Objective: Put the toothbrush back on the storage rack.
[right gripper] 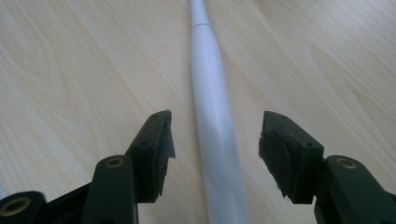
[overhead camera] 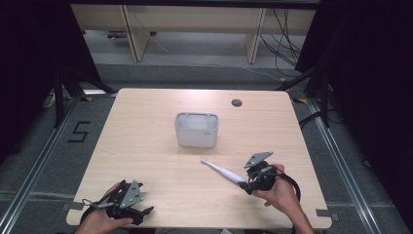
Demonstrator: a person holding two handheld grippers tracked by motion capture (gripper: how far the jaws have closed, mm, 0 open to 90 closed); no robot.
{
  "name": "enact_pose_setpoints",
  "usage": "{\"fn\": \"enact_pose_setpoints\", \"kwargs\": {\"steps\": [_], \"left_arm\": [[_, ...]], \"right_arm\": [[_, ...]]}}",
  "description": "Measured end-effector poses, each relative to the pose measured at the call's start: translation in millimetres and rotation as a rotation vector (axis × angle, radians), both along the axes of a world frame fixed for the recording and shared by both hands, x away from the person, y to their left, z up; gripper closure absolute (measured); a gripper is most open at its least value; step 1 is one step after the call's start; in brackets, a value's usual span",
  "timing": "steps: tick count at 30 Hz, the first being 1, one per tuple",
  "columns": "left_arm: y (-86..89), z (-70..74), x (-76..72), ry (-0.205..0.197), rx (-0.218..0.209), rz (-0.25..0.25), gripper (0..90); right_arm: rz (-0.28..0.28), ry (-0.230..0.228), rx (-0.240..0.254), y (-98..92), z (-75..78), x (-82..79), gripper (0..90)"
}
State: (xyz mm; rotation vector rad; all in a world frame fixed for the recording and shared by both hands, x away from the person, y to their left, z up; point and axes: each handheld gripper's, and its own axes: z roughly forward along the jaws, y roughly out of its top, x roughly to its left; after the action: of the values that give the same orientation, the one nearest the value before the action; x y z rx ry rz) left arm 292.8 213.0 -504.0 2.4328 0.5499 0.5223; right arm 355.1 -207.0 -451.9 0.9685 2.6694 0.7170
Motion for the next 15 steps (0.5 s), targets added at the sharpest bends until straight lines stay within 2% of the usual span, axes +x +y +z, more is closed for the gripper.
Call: {"fn": "enact_pose_setpoints", "kwargs": {"steps": [1, 2, 3, 4, 5, 6, 7, 8, 15], "left_arm": [[0.5, 1.1, 0.6, 0.017, 0.011, -0.006, 16.4], [0.0, -0.2, 0.2, -0.001, 0.000, 0.003, 16.4], [-0.2, 0.1, 0.0, 0.000, 0.002, 0.003, 16.3], [0.0, 0.7, 0.1, 0.006, 0.005, -0.003, 16.4], [0.0, -0.2, 0.0, -0.002, -0.001, 0.002, 16.4], [0.0, -0.2, 0.0, -0.002, -0.001, 0.002, 16.3], [0.6, 1.2, 0.7, 0.019, 0.012, -0.007, 16.3], [0.0, 0.5, -0.1, -0.001, 0.006, 0.004, 16.3], [0.3, 0.5, 0.0, -0.005, -0.001, -0.001, 16.4]], "right_arm": [[0.015, 0.013, -0.017, 4.2, -2.3, 4.9, 43.4], [0.015, 0.013, -0.017, 4.2, -2.3, 4.9, 43.4], [0.038, 0.006, -0.024, 5.5, -4.1, 8.1, 43.2], [0.024, 0.025, -0.036, 8.7, -4.0, 8.3, 43.1], [0.036, 0.039, -0.066, 14.3, -5.2, 11.9, 43.3], [0.036, 0.039, -0.066, 14.3, -5.2, 11.9, 43.3], [0.046, 0.040, -0.062, 15.9, -6.0, 13.3, 43.4], [0.047, 0.050, -0.071, 18.9, -6.4, 15.3, 43.7], [0.077, 0.075, -0.118, 30.0, -10.2, 28.3, 47.2]]}}
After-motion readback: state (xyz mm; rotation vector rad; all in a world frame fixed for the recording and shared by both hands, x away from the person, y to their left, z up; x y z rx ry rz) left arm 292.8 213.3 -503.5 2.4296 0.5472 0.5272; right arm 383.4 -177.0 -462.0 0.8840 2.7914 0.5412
